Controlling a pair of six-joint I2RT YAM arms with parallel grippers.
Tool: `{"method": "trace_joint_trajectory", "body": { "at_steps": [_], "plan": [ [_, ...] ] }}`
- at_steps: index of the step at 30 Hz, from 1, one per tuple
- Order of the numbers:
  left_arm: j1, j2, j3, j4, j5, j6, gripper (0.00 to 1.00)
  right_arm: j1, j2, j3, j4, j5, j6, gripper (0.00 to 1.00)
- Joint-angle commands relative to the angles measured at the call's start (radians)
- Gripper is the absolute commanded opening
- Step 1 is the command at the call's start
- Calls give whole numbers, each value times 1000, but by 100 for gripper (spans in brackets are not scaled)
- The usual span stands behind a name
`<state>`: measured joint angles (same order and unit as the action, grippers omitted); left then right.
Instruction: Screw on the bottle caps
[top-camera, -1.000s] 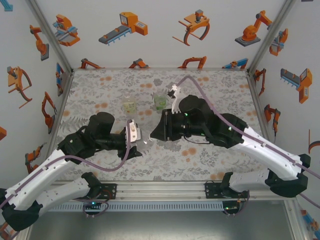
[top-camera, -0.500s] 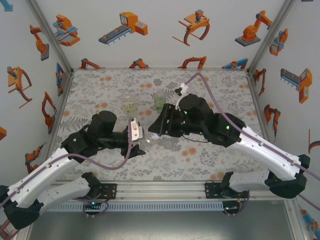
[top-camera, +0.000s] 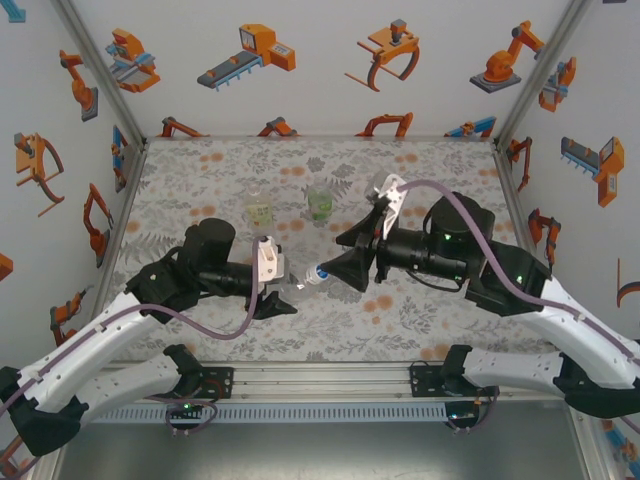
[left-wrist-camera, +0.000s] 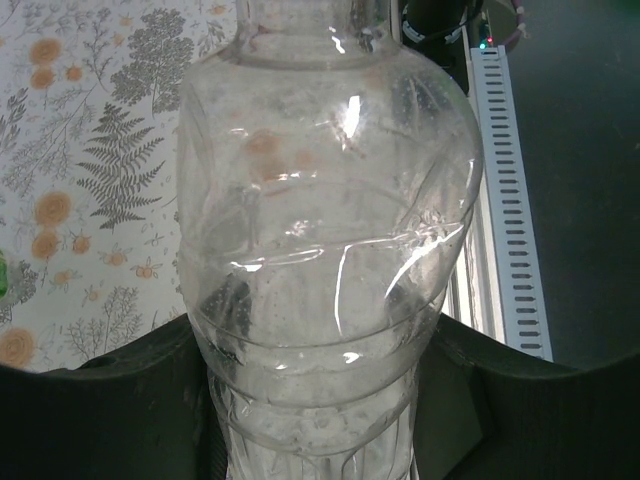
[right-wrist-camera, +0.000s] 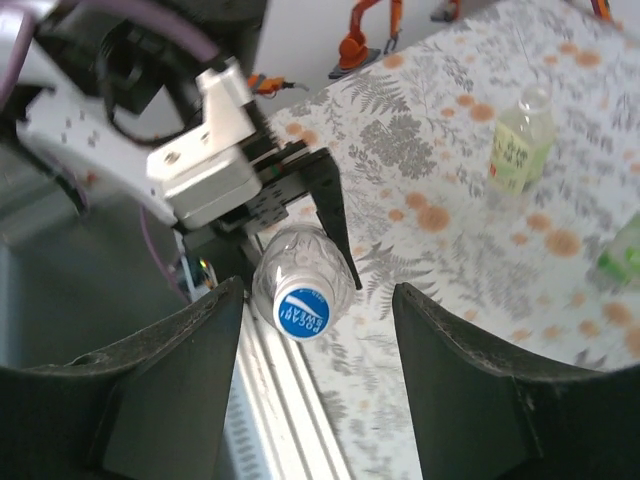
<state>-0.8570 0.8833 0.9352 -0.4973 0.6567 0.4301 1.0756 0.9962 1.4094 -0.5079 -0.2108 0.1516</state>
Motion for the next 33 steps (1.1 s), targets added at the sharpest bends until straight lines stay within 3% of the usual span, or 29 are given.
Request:
{"method": "trace_joint_trajectory", "body": {
  "at_steps": [1, 3, 8, 12, 24, 33],
  "plan": [
    [-2, -3, 40, -28, 53, 5, 0, 3, 24, 21, -84, -257, -409, 57],
    [-3, -5, 41, -40, 65, 0, 0, 6, 48, 58, -197, -383, -601, 56],
    [-4, -12, 41, -88, 94, 3, 0, 5, 122, 149, -301, -344, -702, 64],
    [-4, -16, 37, -103, 93, 4, 0, 6, 145, 150, -292, -356, -719, 63],
    [-4, -13, 42, -108, 94, 8, 0, 5, 172, 126, -265, -365, -718, 46],
    [-5, -14, 45, -107, 96, 6, 0, 5, 191, 130, -277, -369, -718, 45]
  ]
}}
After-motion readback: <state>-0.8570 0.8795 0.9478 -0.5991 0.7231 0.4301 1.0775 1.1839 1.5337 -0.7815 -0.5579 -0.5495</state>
